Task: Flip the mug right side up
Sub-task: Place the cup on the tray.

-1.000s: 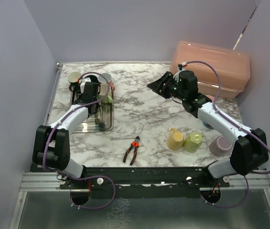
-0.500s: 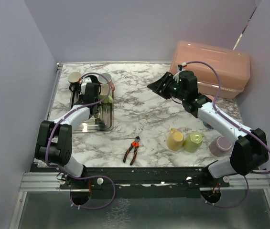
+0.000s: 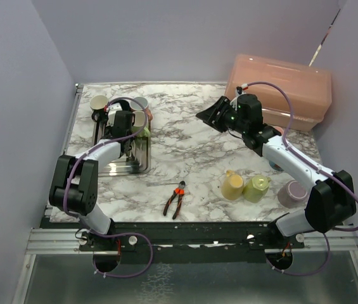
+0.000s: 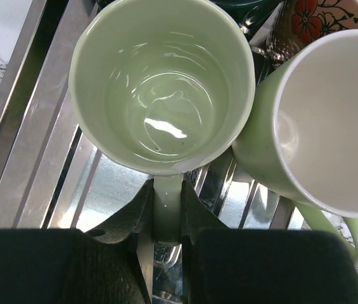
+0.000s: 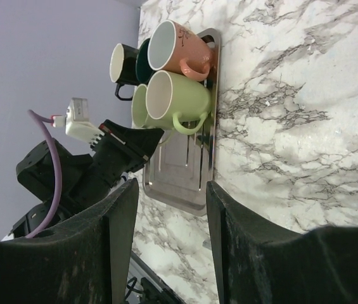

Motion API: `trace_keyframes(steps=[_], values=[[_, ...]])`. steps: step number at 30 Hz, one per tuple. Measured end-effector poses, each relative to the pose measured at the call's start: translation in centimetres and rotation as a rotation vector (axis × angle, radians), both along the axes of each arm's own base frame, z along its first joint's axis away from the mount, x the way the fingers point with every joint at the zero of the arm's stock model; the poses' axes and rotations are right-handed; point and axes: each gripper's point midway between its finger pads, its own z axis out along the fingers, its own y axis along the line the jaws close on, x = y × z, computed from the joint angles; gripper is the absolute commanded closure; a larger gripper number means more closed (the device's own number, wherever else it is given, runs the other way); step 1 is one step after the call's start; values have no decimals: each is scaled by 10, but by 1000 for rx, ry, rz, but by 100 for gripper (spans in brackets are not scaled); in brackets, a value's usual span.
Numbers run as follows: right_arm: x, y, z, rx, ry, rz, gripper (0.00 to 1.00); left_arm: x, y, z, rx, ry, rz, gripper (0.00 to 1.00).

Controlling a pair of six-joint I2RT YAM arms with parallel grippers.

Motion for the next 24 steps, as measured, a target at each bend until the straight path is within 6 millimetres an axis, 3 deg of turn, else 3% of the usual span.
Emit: trace_keyframes(steps=[9,16,20,24], values=[[-2,-1,-9,-9,17,1,48,9,-3,-6,9,7,-12,76],[-4,-2,-12,-20,23,3,48,14,-9,-7,-8,31,-38,49],[-7,-3,-18,-35,45,5,48,10,-13,-8,-22,48,-55,46],[-8,-5,-21,-48,56,7,48,6,-13,6,-28,32,-59,44]])
